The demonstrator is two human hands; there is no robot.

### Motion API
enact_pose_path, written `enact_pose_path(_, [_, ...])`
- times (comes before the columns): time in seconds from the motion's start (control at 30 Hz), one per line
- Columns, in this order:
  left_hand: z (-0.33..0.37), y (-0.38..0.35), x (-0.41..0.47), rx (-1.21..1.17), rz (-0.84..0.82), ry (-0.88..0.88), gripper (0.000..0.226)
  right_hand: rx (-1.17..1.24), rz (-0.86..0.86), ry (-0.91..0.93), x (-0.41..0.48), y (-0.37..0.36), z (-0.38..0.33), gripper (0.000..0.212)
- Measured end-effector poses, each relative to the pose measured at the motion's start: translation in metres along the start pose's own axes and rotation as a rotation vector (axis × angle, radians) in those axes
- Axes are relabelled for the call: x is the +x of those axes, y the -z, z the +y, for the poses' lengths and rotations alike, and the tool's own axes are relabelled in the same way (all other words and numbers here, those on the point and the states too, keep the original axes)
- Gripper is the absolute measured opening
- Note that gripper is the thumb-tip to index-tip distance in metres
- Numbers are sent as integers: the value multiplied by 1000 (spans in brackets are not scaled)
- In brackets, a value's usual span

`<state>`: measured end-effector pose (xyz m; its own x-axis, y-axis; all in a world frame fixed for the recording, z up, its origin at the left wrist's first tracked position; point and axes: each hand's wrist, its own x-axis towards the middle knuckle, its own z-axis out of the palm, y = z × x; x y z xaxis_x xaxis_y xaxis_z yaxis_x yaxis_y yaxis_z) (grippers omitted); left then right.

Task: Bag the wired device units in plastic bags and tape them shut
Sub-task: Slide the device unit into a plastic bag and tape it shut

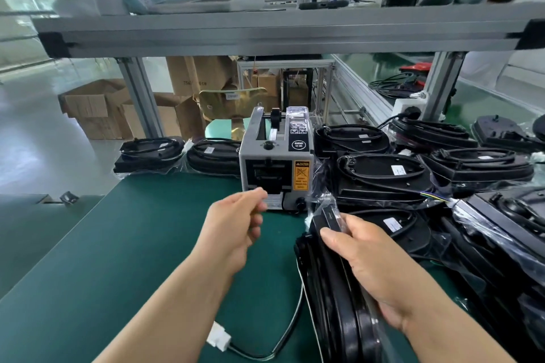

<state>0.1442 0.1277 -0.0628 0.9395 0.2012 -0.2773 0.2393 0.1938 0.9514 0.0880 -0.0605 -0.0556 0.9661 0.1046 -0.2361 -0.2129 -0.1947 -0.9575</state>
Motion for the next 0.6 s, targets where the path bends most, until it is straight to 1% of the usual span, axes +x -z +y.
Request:
enact_pose_path(0.07, [2,-6,25,-67,68,59,9,-17,9,3,1,1,3,20])
enact_pose_path(0.13, [2,-13,42,-102,96,102,11,-40,27,1,3,-1,3,23])
enact_pose_path(0.27, [4,-25,59,-149,124,170,19,-37,29,23,4,-5,2,16])
enact_pose_path(0.37, [6,-32,64,-148,127,200,25,-33,46,39,3,-5,3,15])
enact_pose_path(0.5, [9,-41,67,-169,183,211,13,-27,47,53,2,-5,3,16])
enact_pose_path(0.6, [10,-47,65,-254,242,178,14,-31,56,51,2,-4,4,19])
